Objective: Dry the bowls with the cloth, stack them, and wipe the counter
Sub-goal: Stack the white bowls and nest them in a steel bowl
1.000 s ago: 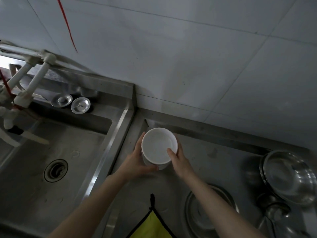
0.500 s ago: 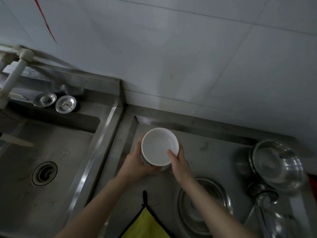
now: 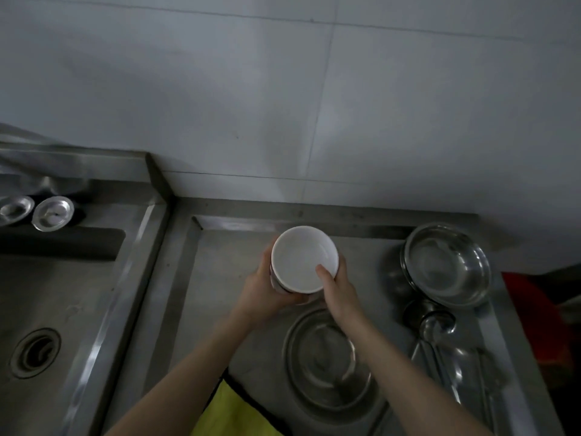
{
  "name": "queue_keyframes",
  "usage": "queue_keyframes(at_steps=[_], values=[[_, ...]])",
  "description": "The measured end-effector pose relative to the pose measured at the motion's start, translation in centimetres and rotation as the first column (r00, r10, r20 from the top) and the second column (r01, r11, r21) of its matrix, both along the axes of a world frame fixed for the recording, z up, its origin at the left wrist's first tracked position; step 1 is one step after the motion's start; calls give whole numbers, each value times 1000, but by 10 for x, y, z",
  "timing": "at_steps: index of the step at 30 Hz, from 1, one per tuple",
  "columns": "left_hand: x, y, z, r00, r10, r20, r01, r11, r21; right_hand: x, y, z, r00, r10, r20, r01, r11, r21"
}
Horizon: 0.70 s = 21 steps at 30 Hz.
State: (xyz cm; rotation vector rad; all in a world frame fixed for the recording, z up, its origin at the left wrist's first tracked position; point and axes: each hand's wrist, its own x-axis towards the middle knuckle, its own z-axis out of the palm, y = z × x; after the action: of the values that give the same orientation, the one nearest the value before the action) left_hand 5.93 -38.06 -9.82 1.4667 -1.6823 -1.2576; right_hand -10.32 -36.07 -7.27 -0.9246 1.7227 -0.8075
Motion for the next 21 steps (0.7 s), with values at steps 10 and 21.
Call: queue_keyframes(at_steps=[10, 21], values=[[-44, -8, 12, 999, -21, -32, 22, 999, 33, -44, -7, -7, 1000, 0, 2, 1, 1000, -18], [-48, -9, 24, 973, -48, 227, 82, 986, -145, -48, 4, 9, 991, 102, -89, -118, 974, -194]])
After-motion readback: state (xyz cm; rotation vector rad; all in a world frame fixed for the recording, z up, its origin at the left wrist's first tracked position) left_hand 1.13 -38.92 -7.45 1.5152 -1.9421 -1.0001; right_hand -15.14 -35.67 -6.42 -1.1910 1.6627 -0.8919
